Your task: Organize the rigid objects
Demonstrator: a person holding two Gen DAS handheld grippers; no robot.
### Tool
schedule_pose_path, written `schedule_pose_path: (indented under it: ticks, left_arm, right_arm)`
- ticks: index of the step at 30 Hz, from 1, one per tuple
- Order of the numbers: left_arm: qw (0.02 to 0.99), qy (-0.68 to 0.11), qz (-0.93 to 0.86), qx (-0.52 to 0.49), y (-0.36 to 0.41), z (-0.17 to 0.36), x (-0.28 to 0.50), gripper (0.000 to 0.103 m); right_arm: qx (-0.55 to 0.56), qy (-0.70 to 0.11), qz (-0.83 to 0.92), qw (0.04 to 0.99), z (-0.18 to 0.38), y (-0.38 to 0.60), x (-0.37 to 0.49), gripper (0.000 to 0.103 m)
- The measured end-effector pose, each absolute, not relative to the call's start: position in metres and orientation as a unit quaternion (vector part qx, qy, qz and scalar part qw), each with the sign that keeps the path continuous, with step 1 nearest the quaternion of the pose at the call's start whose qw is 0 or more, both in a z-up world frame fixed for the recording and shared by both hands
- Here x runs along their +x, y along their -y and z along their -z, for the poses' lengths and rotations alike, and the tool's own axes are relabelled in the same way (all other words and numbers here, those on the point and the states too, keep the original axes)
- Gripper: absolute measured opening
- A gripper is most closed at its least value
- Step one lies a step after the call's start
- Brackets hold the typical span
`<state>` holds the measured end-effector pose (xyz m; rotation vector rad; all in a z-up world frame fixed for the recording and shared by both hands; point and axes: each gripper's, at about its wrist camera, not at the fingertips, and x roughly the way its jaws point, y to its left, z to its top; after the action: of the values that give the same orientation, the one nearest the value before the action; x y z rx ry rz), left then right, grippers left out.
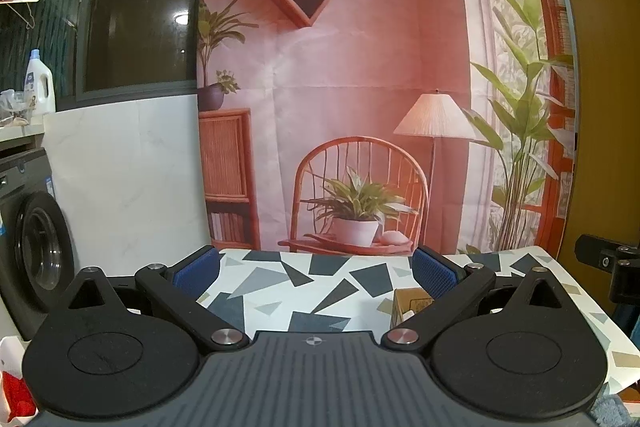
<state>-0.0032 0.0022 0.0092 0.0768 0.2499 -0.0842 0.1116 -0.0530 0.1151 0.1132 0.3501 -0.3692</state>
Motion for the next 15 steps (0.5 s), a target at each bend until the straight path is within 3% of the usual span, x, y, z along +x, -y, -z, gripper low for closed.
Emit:
schedule_pose_path:
  ticks: [15]
  left_arm:
    - [0.990,-0.131,0.042,0.045,0.0001,-0.0080,-0.0014,0.103]
  right_arm:
    - [0.059,-0.176,0.185,0.965,-0.1154,0.0552,0.1112,0.103]
